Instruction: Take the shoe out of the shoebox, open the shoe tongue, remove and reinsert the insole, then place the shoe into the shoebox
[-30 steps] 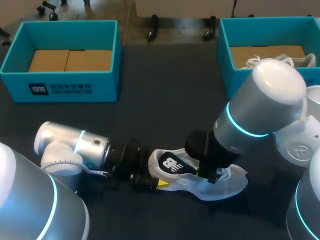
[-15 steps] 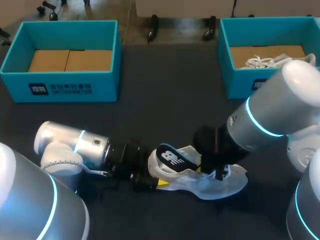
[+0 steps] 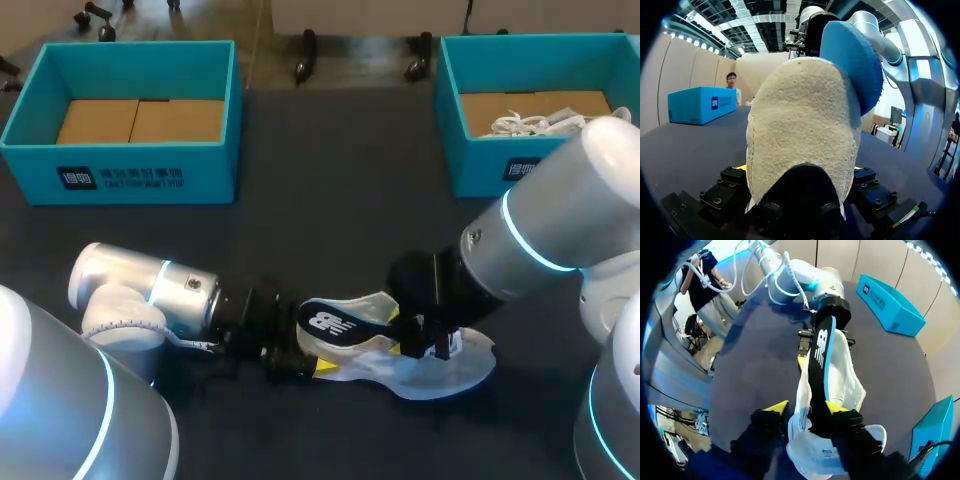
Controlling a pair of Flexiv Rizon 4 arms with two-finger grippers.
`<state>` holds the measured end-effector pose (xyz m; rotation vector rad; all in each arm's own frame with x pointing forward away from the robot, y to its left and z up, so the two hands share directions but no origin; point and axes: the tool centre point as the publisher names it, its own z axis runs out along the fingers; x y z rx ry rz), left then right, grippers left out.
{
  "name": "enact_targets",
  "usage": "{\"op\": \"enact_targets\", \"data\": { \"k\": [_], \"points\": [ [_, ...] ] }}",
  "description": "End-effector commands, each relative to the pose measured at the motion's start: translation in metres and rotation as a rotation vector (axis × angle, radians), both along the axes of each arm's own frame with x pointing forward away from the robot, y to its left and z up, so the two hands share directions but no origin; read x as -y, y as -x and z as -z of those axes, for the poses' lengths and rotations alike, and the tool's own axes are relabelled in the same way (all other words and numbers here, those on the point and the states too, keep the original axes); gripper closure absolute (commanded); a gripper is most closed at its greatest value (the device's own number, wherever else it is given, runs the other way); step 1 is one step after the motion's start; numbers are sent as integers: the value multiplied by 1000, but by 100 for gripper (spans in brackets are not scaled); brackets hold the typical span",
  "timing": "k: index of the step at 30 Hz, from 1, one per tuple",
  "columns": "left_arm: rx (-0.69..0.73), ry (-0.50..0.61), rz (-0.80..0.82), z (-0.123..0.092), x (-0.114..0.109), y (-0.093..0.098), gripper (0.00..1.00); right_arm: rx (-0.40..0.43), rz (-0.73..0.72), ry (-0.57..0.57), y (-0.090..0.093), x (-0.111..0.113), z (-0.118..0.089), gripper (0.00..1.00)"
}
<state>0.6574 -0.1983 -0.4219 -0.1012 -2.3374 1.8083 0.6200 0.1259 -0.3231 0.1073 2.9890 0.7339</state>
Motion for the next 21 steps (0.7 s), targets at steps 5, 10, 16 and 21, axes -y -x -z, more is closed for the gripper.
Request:
{"op": "enact_targets", "data": {
  "k": [5,10,16,21],
  "points": [
    [0,-1,2,3,0,-2,100,31,17,41,8,-5,-22,31],
    [0,-1,2,3,0,-2,100,13,7,48,1,-17,-27,28],
    [0,-1,2,3,0,-2,100,-46,-14,30,-10,-34,-24,39],
    [0,-1,2,3,0,-2,100,-79,-53,33,-13,-48,-16,59]
  ]
}}
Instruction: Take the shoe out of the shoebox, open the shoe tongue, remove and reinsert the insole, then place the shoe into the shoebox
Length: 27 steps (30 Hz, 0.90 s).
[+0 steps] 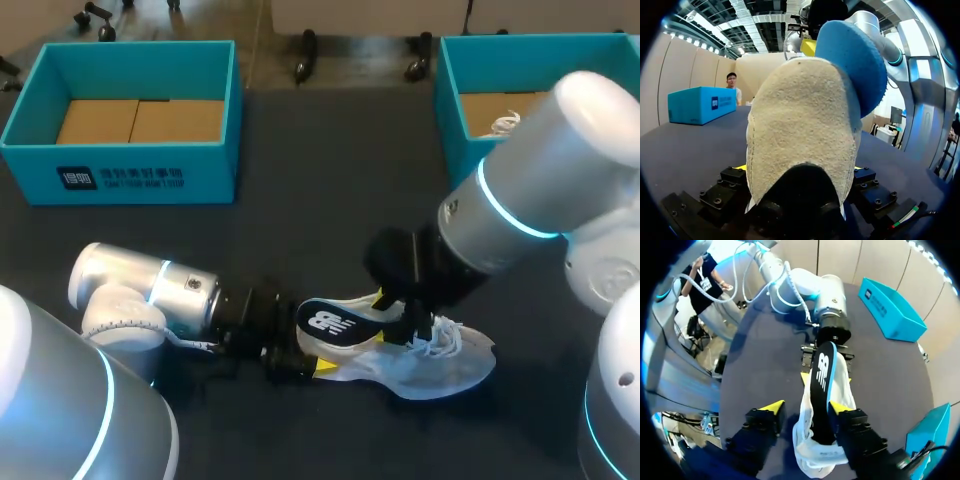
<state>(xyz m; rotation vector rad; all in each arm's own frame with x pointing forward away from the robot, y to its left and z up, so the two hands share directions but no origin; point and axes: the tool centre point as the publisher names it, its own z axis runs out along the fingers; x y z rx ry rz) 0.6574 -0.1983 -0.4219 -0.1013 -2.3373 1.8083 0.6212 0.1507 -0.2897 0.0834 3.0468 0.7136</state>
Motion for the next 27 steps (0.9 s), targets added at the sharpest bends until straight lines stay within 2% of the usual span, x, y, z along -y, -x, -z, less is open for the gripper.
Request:
{"op": "enact_targets", "data": {
  "k": [1,9,16,19,23,24,27],
  "points": [
    [0,-1,2,3,0,-2,100,-39,-31,12,-11,-25,19,60],
    [0,-1,2,3,0,-2,100,-57,-44,17,-10,-33,24,61],
    [0,-1,2,3,0,-2,100,-65,-43,25,-16,-38,28,62],
    [0,-1,2,3,0,-2,100,-67,-41,26,-20,-40,28,68],
    [0,-1,2,3,0,-2,100,-72,-37,26,-24,-41,28,87],
    [0,-1,2,3,0,-2,100,-73,-36,27,-24,-41,28,100],
    [0,-1,2,3,0,-2,100,-70,-34,31,-23,-41,24,100]
  ]
}}
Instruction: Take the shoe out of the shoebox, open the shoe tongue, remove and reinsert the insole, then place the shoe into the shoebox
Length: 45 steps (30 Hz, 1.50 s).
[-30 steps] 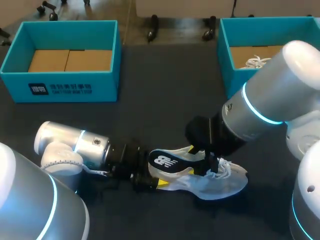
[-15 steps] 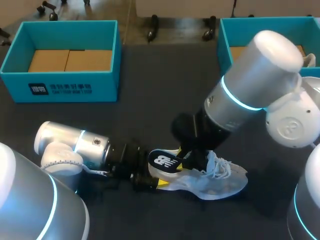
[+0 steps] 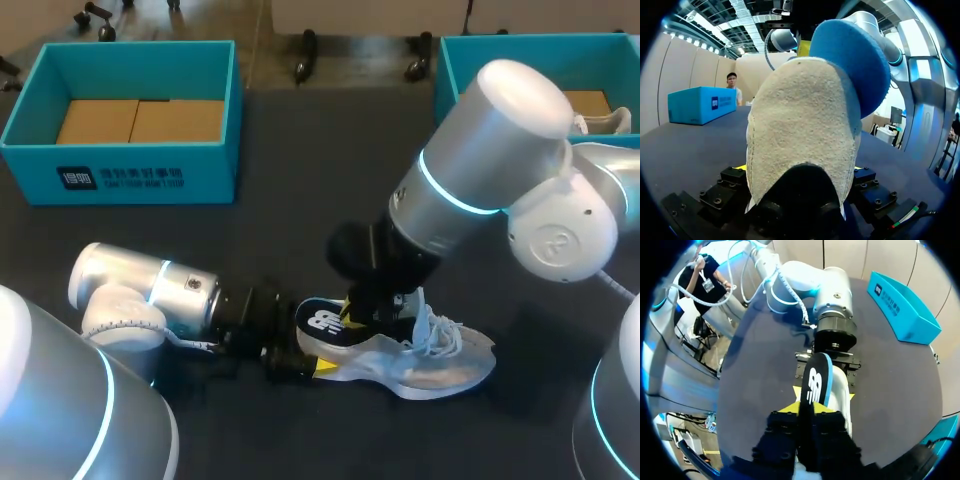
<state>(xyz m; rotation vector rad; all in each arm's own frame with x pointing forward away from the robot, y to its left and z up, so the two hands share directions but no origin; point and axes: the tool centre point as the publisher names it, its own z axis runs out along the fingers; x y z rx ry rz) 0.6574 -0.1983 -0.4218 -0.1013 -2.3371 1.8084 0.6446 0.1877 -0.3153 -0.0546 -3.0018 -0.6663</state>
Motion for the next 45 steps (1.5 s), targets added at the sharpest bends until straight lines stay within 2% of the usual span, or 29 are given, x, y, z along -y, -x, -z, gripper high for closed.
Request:
{"op": "enact_targets", "data": {
  "k": [1,9,10,12,13,18,26,45],
  "points": [
    [0,-1,2,3,0,-3,100,6,2,14,1,-3,-3,100],
    [0,-1,2,3,0,-3,100,54,59,74,7,0,-22,100],
    [0,-1,2,3,0,-3,100,58,59,80,7,-1,-22,97],
    [0,-1,2,3,0,-3,100,62,65,98,8,-5,-22,80],
    [0,-1,2,3,0,-3,100,63,66,105,9,-6,-21,75],
    [0,-1,2,3,0,-3,100,56,73,114,4,-8,-16,67],
    [0,-1,2,3,0,-3,100,33,71,101,-7,-4,-17,61],
    [0,-1,2,3,0,-3,100,-72,36,109,-15,-6,-3,62]
  ]
}}
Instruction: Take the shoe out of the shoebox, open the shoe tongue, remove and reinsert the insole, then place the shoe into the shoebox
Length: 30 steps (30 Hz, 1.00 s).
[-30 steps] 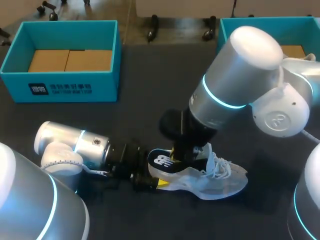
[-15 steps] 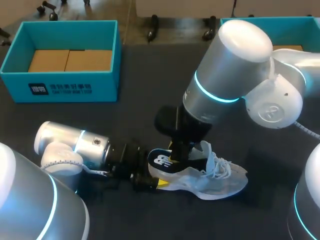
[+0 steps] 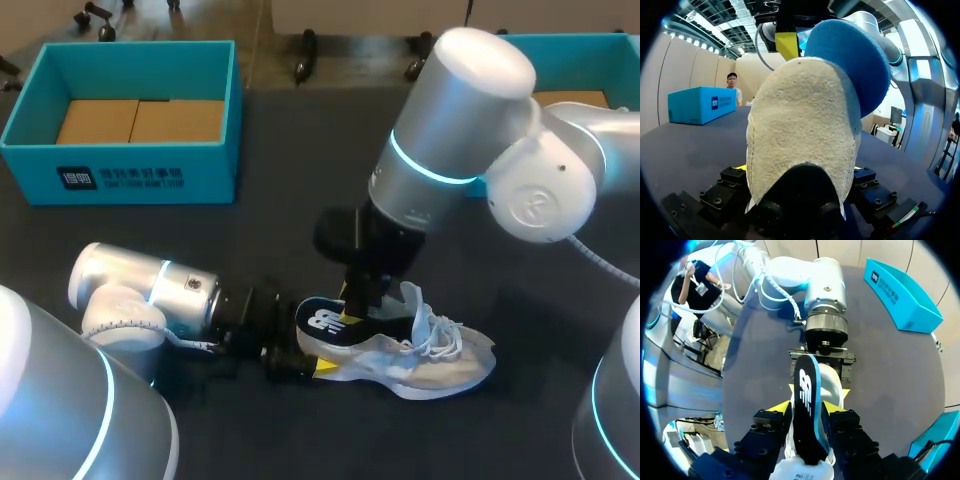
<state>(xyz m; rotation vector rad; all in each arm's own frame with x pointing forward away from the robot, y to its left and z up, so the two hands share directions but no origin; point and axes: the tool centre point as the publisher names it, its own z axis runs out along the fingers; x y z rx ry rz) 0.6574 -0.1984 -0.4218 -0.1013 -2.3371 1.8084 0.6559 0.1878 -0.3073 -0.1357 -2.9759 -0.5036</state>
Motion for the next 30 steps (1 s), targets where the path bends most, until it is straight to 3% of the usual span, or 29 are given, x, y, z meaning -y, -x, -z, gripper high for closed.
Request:
{"op": "enact_targets", "data": {
  "k": [1,16,21,23,30],
  "points": [
    [0,-1,2,3,0,-3,100,-11,-2,4,-4,-6,6,62],
    [0,-1,2,3,0,-3,100,-73,-34,-46,-4,0,22,69],
    [0,-1,2,3,0,-3,100,-79,-35,-64,-1,2,22,82],
    [0,-1,2,3,0,-3,100,-83,-37,-70,-1,3,22,100],
    [0,-1,2,3,0,-3,100,-76,-80,-102,1,-2,17,100]
  ]
}}
